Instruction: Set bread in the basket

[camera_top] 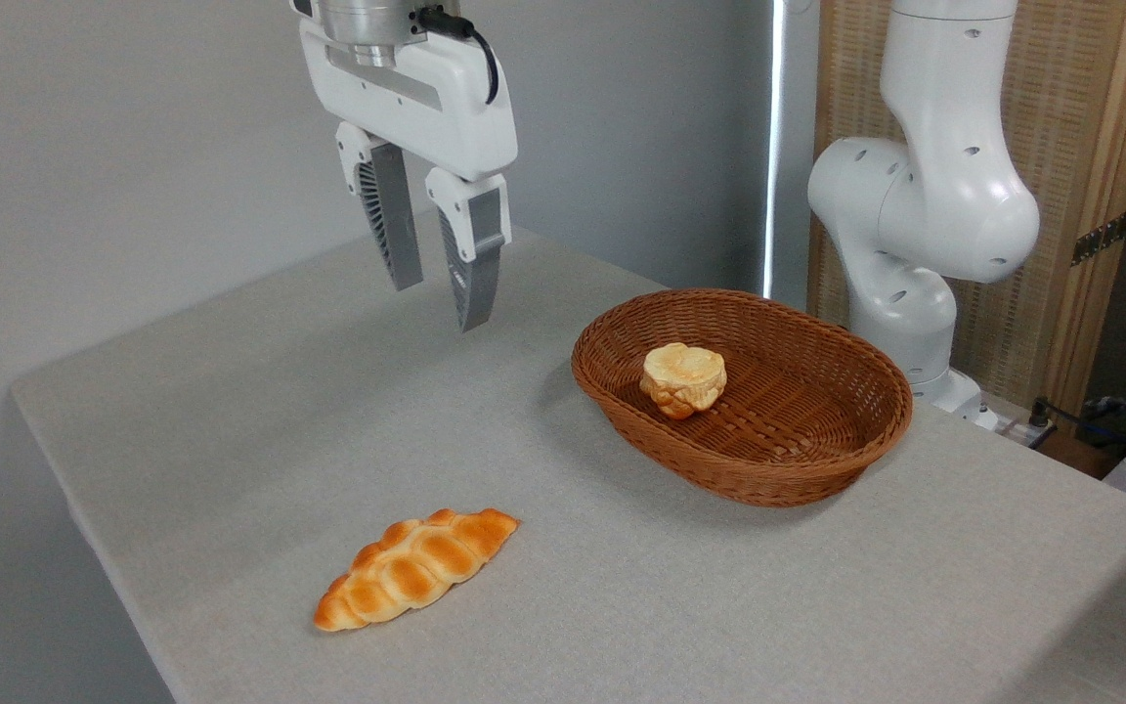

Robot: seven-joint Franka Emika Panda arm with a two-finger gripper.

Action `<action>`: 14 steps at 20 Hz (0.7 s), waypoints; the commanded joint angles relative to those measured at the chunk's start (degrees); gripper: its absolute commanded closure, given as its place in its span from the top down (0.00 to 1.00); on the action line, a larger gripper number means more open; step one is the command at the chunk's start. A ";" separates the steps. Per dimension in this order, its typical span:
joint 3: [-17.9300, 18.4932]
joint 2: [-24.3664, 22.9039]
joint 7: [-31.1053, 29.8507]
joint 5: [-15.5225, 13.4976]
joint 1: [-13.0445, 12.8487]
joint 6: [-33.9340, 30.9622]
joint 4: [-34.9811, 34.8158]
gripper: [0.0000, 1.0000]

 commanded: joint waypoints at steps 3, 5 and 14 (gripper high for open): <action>-1.11 3.05 -1.12 2.21 1.20 -3.01 4.92 1.00; -1.02 3.84 -1.04 2.21 1.20 -3.01 5.71 1.00; -0.94 4.19 -0.95 3.97 1.29 -3.01 6.25 1.00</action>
